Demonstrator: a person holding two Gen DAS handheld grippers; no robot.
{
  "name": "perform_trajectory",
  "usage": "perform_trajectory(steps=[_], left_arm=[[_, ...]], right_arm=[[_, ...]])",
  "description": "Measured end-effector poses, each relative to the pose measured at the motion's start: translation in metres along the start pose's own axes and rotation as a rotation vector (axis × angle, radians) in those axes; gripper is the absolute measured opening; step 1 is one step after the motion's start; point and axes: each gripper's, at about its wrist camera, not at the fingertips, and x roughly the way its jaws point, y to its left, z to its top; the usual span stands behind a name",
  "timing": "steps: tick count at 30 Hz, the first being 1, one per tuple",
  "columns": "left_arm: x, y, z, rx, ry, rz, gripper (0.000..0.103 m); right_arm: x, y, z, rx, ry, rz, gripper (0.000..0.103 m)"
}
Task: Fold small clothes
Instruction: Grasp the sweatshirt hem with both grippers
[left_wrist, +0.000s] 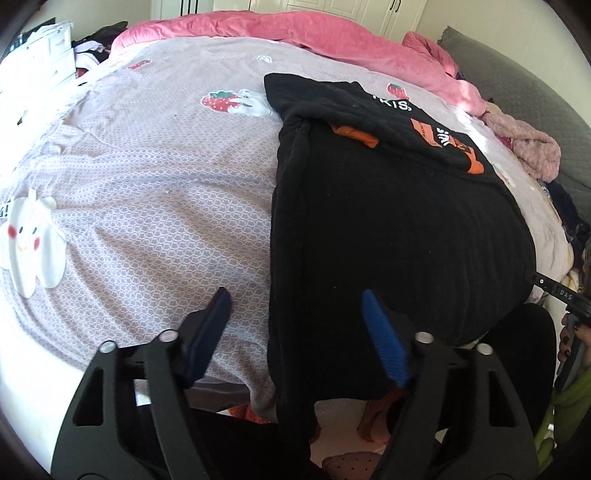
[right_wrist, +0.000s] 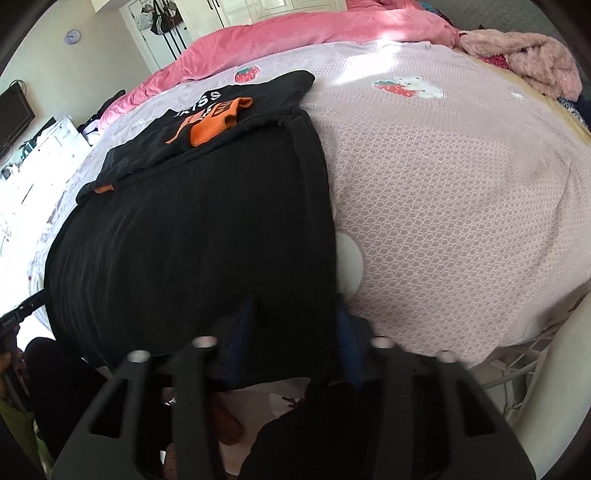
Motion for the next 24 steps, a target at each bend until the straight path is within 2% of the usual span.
perform_trajectory(steps=[2, 4, 7, 12, 16, 18, 20, 24], left_arm=[[-0.002, 0.0, 0.0, -0.006, -0.004, -0.028, 0.035], [-0.002, -0.001, 0.0, -0.006, -0.002, -0.043, 0.028], [0.002, -0.005, 0.0, 0.005, 0.011, -0.045, 0.025], [0.013, -0.003, -0.002, -0.002, 0.047, -0.033, 0.028], [0.015, -0.006, -0.005, 0.016, 0.052, -0.019, 0.028], [0.014, -0.006, -0.006, 0.018, 0.048, -0.02, 0.022], [0.011, -0.004, -0.006, 0.01, 0.036, -0.028, 0.006], [-0.004, -0.004, -0.005, -0.011, -0.015, -0.077, 0.003]], right_arm=[[-0.005, -0.003, 0.0, 0.012, -0.004, 0.027, 0.014], [-0.009, -0.003, 0.0, 0.012, -0.01, 0.046, 0.013], [-0.01, -0.001, -0.001, -0.002, -0.012, 0.051, 0.013], [-0.004, 0.0, 0.0, -0.022, 0.008, 0.059, 0.019], [-0.004, 0.004, -0.002, -0.044, 0.009, 0.05, 0.02], [-0.005, 0.003, -0.002, -0.04, 0.008, 0.049, 0.013], [-0.008, 0.002, -0.001, -0.037, 0.003, 0.059, 0.01], [-0.019, 0.002, 0.002, -0.035, -0.015, 0.086, 0.009]])
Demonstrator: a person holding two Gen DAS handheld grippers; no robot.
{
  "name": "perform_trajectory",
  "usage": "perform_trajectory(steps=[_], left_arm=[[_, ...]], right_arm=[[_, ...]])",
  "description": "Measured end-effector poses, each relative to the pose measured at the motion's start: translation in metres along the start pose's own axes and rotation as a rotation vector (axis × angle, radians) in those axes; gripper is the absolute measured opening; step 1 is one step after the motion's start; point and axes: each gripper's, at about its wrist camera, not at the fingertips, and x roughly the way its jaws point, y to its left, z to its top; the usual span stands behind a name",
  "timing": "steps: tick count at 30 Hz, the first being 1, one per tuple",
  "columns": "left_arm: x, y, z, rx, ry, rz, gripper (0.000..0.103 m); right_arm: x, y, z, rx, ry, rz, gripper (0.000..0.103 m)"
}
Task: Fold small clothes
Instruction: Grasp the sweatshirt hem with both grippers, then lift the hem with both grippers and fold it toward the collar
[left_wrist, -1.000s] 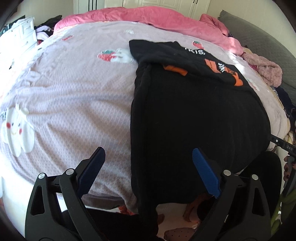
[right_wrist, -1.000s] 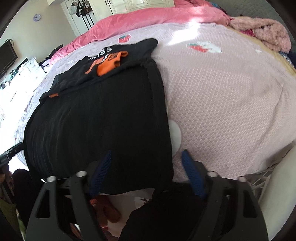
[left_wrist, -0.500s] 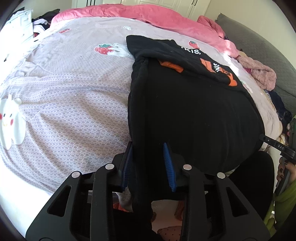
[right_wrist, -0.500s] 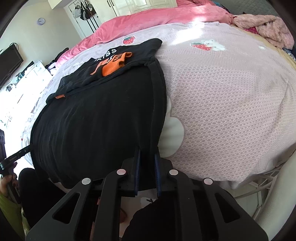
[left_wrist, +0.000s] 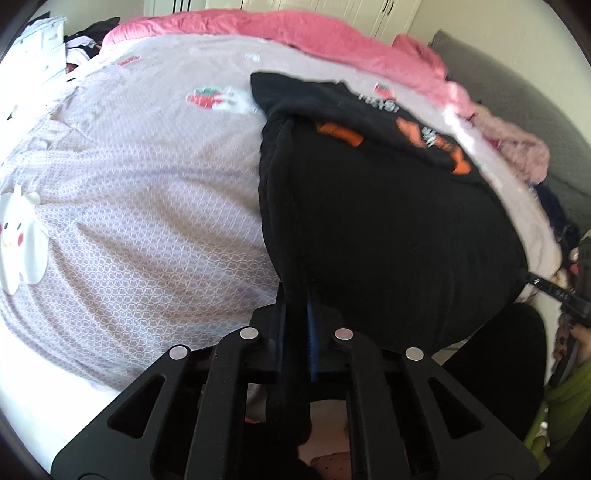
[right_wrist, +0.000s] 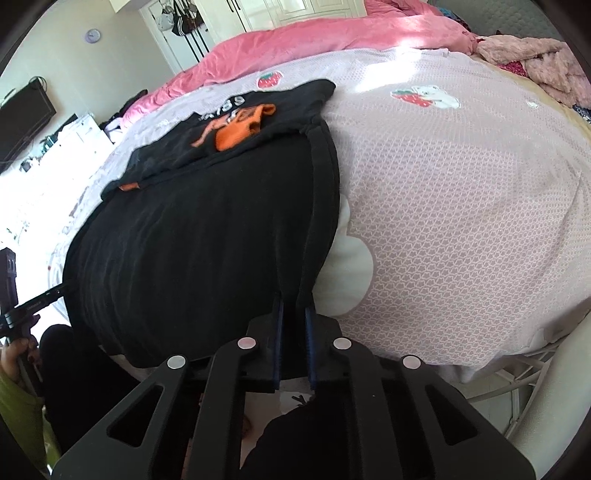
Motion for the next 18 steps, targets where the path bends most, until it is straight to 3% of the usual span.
perform_trajectory(steps=[5, 18], left_arm=[[-0.021, -0.008, 0.009, 0.015, -0.062, -0.034, 0.003], [-0.044, -0.002, 0.03, -0.022, -0.129, -0.088, 0.002]], right_arm=[[-0.017, 0.002, 0.008, -0.002, -0.042, 0.026, 0.009], [-0.048, 0.008, 0.038, 0.007, -0.16, 0.081, 0.009]])
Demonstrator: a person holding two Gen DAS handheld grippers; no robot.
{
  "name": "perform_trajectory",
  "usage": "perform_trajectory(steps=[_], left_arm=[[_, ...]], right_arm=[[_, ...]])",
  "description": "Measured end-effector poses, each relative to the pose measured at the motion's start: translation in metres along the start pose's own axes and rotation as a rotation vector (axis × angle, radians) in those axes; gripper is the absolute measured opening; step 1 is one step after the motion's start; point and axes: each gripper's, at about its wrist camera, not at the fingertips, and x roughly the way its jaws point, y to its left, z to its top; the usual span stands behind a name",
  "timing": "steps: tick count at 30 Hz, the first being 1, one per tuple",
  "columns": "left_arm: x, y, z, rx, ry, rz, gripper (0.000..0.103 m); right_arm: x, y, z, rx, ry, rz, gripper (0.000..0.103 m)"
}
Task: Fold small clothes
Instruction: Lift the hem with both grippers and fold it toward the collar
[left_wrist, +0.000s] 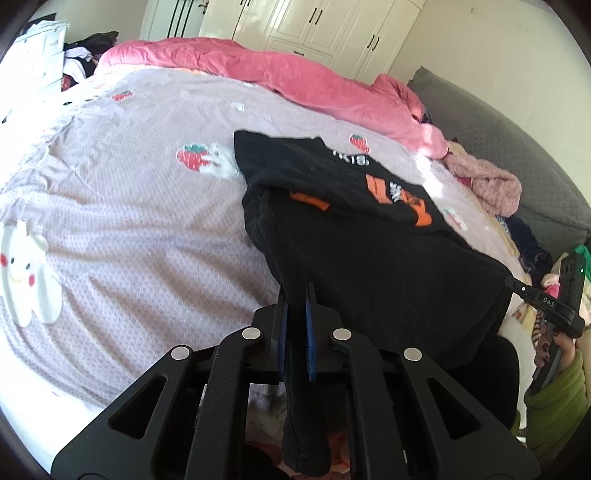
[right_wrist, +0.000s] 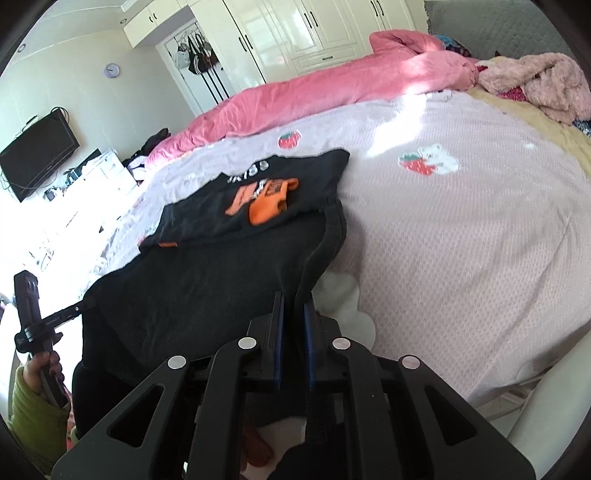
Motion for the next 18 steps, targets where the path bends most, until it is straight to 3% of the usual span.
perform_trajectory(steps=[11, 18], left_arm=[[0.003, 0.003, 0.044, -0.011, -0.077, 0.002, 0.002], [0.026, 0.012, 0.076, -0.038, -0.099, 0.041, 0.002]], right_arm=[[0.0, -0.003, 0.041, 0.013, -0.093, 0.023, 0.009], [0.029, -0.009, 0.083, 0.053, -0.12, 0.009, 0.009]])
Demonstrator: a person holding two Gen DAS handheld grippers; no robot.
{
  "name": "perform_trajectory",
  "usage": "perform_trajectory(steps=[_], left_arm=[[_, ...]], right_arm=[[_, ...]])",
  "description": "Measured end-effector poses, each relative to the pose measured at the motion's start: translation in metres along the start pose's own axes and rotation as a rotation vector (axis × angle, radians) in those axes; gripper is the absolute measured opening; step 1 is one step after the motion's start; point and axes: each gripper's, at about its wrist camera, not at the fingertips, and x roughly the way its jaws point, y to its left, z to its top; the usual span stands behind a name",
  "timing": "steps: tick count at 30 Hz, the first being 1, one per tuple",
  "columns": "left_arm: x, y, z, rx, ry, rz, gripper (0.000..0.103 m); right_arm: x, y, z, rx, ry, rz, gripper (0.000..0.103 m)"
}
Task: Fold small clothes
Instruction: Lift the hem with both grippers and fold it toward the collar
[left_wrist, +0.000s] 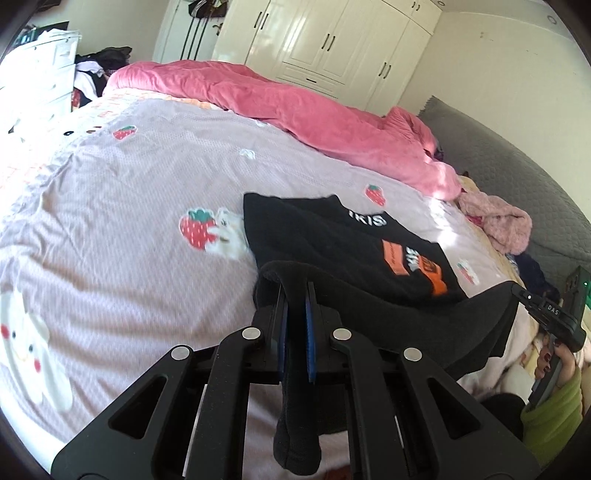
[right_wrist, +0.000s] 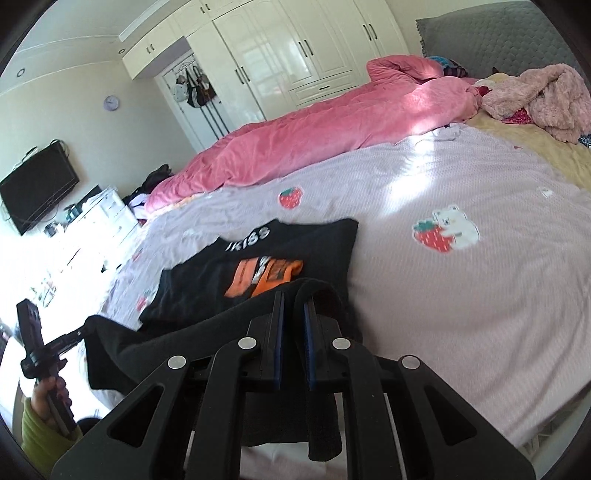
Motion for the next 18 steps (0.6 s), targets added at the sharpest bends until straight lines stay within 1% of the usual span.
perform_trajectory(steps=[4, 8, 9, 11, 12, 13, 14, 15, 17, 18], left_arm=[[0.018, 0.004, 0.012, -0.005, 0.008, 0.016, 0.002], [0.032, 0.004, 0.013, 0.011, 0.015, 0.027, 0.003], [0.034, 0.003, 0.011, 0.018, 0.013, 0.034, 0.003], [0.035, 0.004, 0.008, 0.019, 0.006, 0.045, 0.006], [0.035, 0.005, 0.007, 0.018, 0.002, 0.047, 0.007], [0.034, 0.006, 0.006, 0.017, -0.002, 0.047, 0.01], [0.033, 0.007, 0.005, 0.016, -0.005, 0.047, 0.014], [0.032, 0.007, 0.003, 0.016, -0.008, 0.05, 0.016], [0.029, 0.009, 0.0, 0.011, -0.011, 0.054, 0.025], [0.027, 0.01, -0.001, 0.007, -0.013, 0.054, 0.026]], right_arm=[[0.024, -0.007, 0.012, 0.023, 0.012, -0.022, 0.009], [0.045, -0.014, 0.006, 0.01, 0.028, -0.07, 0.012], [0.048, -0.016, 0.002, 0.012, 0.028, -0.075, 0.016], [0.052, -0.02, -0.002, 0.024, 0.028, -0.075, 0.018], [0.054, -0.023, -0.005, 0.033, 0.03, -0.075, 0.021], [0.055, -0.025, -0.007, 0.039, 0.036, -0.074, 0.022], [0.055, -0.027, -0.008, 0.042, 0.039, -0.075, 0.027], [0.054, -0.029, -0.012, 0.044, 0.039, -0.077, 0.036], [0.052, -0.034, -0.018, 0.063, 0.044, -0.092, 0.043], [0.05, -0.035, -0.02, 0.071, 0.042, -0.092, 0.045]])
